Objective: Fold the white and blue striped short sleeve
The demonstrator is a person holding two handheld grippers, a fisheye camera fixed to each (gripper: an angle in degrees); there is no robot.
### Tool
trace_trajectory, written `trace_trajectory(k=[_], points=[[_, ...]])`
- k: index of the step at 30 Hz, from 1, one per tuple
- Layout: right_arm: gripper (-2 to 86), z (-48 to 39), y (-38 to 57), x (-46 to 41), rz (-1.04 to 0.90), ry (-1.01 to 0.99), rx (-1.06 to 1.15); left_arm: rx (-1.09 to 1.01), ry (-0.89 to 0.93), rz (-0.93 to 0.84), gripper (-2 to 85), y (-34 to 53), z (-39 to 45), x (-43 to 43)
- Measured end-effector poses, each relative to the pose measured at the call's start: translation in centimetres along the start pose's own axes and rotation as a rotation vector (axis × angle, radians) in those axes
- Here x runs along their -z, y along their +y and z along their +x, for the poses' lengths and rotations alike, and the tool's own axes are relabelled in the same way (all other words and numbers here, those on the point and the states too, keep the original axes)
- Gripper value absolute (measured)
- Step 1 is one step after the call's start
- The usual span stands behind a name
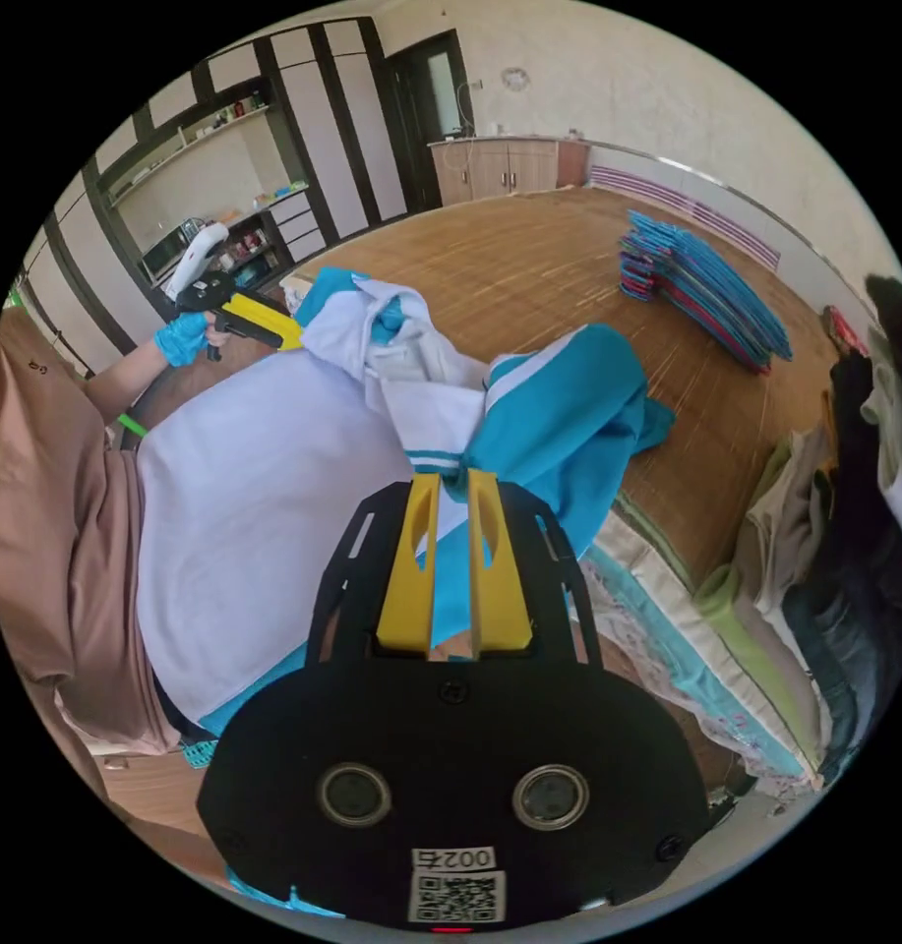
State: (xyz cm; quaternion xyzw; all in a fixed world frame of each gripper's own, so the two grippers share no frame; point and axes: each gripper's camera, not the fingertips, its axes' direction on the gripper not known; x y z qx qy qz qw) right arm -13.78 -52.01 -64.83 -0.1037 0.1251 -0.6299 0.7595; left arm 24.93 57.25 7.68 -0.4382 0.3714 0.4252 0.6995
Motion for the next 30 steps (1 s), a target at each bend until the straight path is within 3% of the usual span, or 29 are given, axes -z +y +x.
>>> trace_trajectory(k=[10, 14, 21, 30], points=[[8.4, -1.8, -6.7, 1.7, 0.211, 0.002, 0.092, 0.095, -0.044, 0.209, 8.2, -4.3, -1.5, 3.5], [10.3, -2.7, -10.6, -3.9, 0.077, -0.035, 0.121, 0.089, -0.019, 0.169, 10.8, -7.1, -1.4, 0.7], [13.5, -2.1, -12.5, -10.0, -0.166, 0.145, 0.044, 0.033, -0.078, 0.068, 12.2, -7.6, 0.0, -2.0], [5.6, -1.6, -13.2, -10.7, -0.171, 0.102, -0.067, -0.032, -0.126, 0.007, 9.3, -6.8, 0.7, -3.7]])
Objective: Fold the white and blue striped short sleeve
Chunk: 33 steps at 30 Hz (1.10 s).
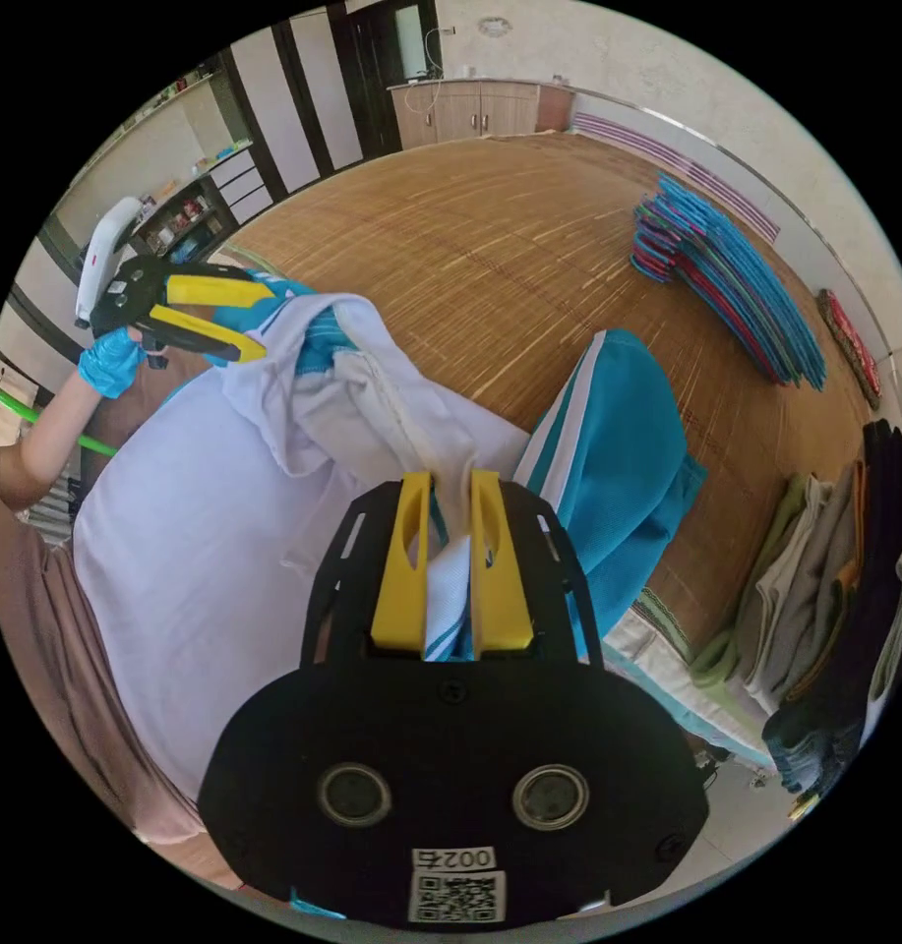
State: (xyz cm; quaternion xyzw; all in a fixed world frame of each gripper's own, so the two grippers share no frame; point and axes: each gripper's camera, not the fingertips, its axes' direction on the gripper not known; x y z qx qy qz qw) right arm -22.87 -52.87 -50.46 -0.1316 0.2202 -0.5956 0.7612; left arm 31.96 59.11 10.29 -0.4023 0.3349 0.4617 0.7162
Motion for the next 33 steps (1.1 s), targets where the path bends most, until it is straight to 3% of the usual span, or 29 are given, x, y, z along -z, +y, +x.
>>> trace_trajectory(k=[8, 14, 17, 21, 26, 33], points=[[4.2, -1.8, -2.0, 5.1, 0.323, 0.183, 0.032, 0.038, -0.079, 0.076, 1.0, -1.0, 0.9, 1.0], [4.2, -0.2, -7.8, 5.8, 0.464, 0.312, 0.024, 0.117, -0.279, 0.202, -0.3, -3.1, -0.1, 5.0], [4.8, 2.2, -11.8, 5.4, 0.493, 0.265, -0.071, 0.14, -0.37, 0.217, -0.4, -5.0, -1.8, 5.3], [8.0, 5.0, -16.4, 4.7, 0.442, 0.128, -0.077, 0.209, -0.356, 0.155, 0.8, -7.6, -5.1, 3.2], [8.3, 7.9, -15.4, 5.5, 0.491, 0.128, -0.113, 0.296, -0.261, 0.077, 3.6, -8.1, -8.1, 1.2], [12.9, 13.7, -12.3, -0.8, 0.191, 0.211, -0.27, 0.347, -0.221, 0.054, 4.3, -5.9, -9.6, 0.2]])
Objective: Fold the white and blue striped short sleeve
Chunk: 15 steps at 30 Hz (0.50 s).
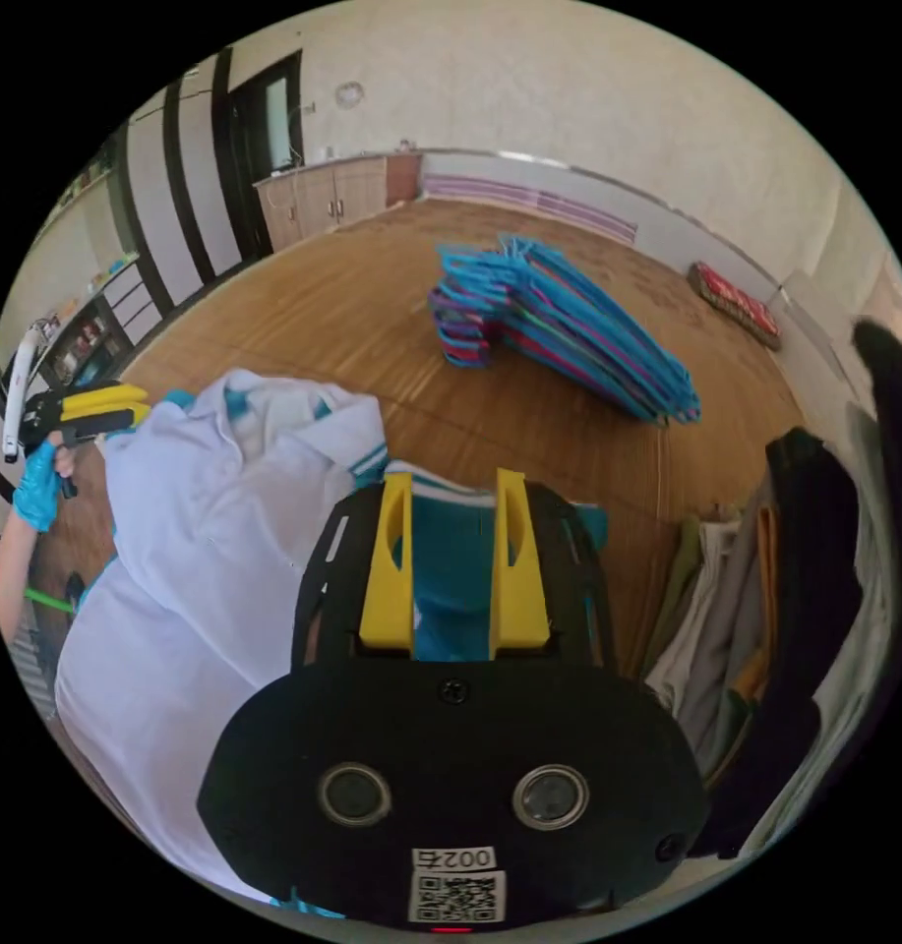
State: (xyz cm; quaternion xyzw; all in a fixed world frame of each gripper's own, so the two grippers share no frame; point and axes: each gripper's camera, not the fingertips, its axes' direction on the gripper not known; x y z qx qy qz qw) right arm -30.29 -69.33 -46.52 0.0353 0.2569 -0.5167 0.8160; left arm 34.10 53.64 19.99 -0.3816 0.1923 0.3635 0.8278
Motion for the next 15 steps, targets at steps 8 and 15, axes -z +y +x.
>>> trace_trajectory(k=[8, 15], points=[[6.3, 0.7, 1.3, -5.8, -0.096, 0.139, -0.075, 0.002, -0.006, -0.075, 5.3, 0.4, -1.0, -2.4], [5.8, 2.5, 0.8, -5.8, -0.103, 0.284, -0.131, 0.014, -0.004, -0.037, 5.8, 0.2, -2.2, -1.9]])
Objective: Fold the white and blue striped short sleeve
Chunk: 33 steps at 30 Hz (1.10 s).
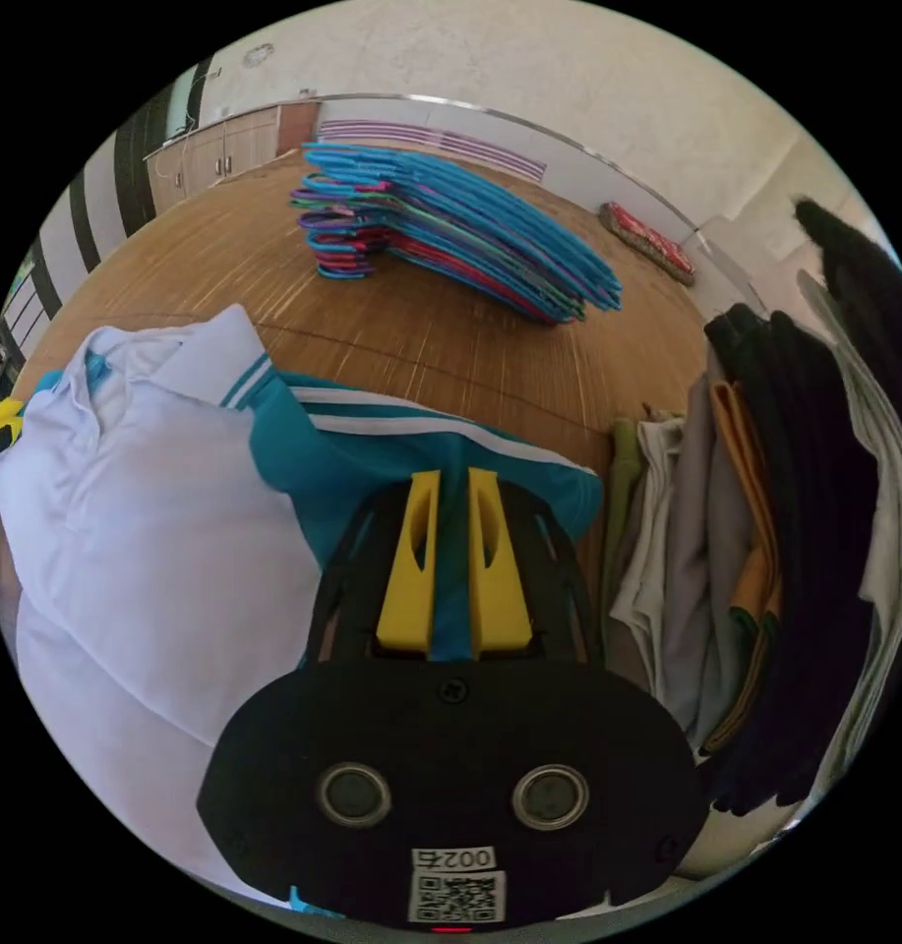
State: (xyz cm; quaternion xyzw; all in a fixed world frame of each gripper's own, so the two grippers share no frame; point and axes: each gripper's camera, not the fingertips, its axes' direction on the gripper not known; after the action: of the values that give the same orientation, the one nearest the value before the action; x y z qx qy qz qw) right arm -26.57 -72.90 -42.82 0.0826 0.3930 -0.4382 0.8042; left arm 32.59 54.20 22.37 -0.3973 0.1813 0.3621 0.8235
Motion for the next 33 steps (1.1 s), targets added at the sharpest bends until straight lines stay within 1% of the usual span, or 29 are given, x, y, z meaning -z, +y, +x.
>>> trace_trajectory(k=[2, 4, 9, 12, 15, 19, 21, 23, 25, 26, 29, 31, 33], points=[[6.2, -0.3, 0.0, 1.6, 0.066, -0.027, 0.022, 0.026, 0.012, 0.028, 5.9, 0.3, -0.8, 0.8], [6.6, -0.9, 0.0, 3.2, 0.118, -0.102, 0.06, 0.061, 0.025, 0.056, 6.0, 1.1, -2.1, 1.6], [9.9, -5.7, -0.4, 7.5, 0.257, -0.368, 0.24, 0.114, 0.008, 0.027, 7.0, 3.4, -4.6, 1.4], [11.0, -9.7, -0.9, 9.1, 0.28, -0.506, 0.33, 0.149, 0.034, -0.01, 8.0, 5.0, -5.8, 0.7], [11.3, -13.9, -1.5, 10.1, 0.295, -0.591, 0.398, 0.173, 0.062, -0.017, 8.0, 6.5, -6.6, 0.3], [11.6, -18.6, -3.0, 9.6, 0.274, -0.55, 0.442, 0.179, 0.111, -0.02, 8.0, 7.9, -6.9, -0.4], [11.8, -21.0, -4.7, 8.1, 0.237, -0.465, 0.43, 0.177, 0.137, -0.02, 7.7, 8.2, -6.9, -0.7], [11.7, -22.2, -6.1, 6.8, 0.205, -0.423, 0.412, 0.177, 0.149, -0.023, 6.5, 8.5, -6.9, -1.1], [11.2, -23.0, -7.3, 5.6, 0.173, -0.425, 0.395, 0.17, 0.154, -0.035, 4.1, 8.7, -6.7, -1.7], [10.6, -23.5, -8.1, 4.8, 0.152, -0.434, 0.386, 0.164, 0.156, -0.039, 3.5, 8.7, -6.6, -1.9], [4.5, -24.7, -9.4, 3.2, 0.092, -0.438, 0.403, 0.166, 0.164, -0.033, 0.2, 8.8, -6.5, -2.4], [2.8, -25.0, -10.0, 2.9, 0.104, -0.425, 0.394, 0.157, 0.158, -0.032, -0.8, 8.7, -6.4, -2.4], [2.3, -24.6, -10.7, 3.1, 0.169, -0.341, 0.334, 0.152, 0.102, -0.027, -0.8, 8.7, -6.3, -2.1]])
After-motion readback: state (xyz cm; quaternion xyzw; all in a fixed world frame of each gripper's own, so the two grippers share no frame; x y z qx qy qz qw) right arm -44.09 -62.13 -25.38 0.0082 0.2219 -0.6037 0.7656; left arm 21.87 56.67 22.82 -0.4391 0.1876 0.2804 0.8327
